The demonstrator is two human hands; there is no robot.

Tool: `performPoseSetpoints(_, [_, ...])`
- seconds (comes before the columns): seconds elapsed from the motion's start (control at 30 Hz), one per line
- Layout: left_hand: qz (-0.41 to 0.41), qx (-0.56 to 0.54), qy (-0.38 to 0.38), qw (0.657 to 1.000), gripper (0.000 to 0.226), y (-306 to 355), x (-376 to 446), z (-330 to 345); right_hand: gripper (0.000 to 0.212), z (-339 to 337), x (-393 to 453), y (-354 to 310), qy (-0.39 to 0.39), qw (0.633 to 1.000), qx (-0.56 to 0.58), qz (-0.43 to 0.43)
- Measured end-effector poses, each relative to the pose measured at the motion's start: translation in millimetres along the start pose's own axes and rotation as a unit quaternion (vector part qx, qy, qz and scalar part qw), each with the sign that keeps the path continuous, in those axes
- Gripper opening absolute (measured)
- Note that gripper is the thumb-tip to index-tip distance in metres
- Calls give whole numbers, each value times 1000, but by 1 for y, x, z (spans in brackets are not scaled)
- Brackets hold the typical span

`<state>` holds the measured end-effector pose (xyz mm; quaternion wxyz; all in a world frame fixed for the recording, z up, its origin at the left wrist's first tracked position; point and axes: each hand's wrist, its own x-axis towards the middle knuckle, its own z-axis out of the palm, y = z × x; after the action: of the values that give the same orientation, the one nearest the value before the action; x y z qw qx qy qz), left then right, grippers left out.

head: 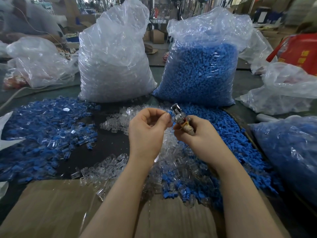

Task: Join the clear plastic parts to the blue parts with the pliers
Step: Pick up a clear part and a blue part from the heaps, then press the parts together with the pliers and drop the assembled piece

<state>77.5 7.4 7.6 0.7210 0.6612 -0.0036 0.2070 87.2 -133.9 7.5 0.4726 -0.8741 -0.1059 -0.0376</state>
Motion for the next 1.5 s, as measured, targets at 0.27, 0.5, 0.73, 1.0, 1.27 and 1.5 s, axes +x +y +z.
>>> performPoseSetpoints(0.27, [14,-5,-39,999,14,2,1,-5,16,2,-1,-2,-7,999,-35,-13])
performPoseSetpoints(0.5, [15,-15,-41,999,13,4,0,-5,10,5,-2,-4,18,997,-74,-23])
performPoseSetpoints(0.73, [-26,-21,-43,999,10,6,2,-6,7,7,0,-1,35,994,-105,-27])
performPoseSetpoints(1.0, [-281,-285,183,898,11,-5,30,-59,11,0,3,10,89,988,-129,-12])
performPoseSetpoints(1.27, [-249,-479,383,750,14,-15,37,-124,12,-5,4,18,93,984,-152,7])
performPoseSetpoints(1.5, [-256,-379,252,853,16,-12,41,-108,12,-1,4,17,82,977,-197,2])
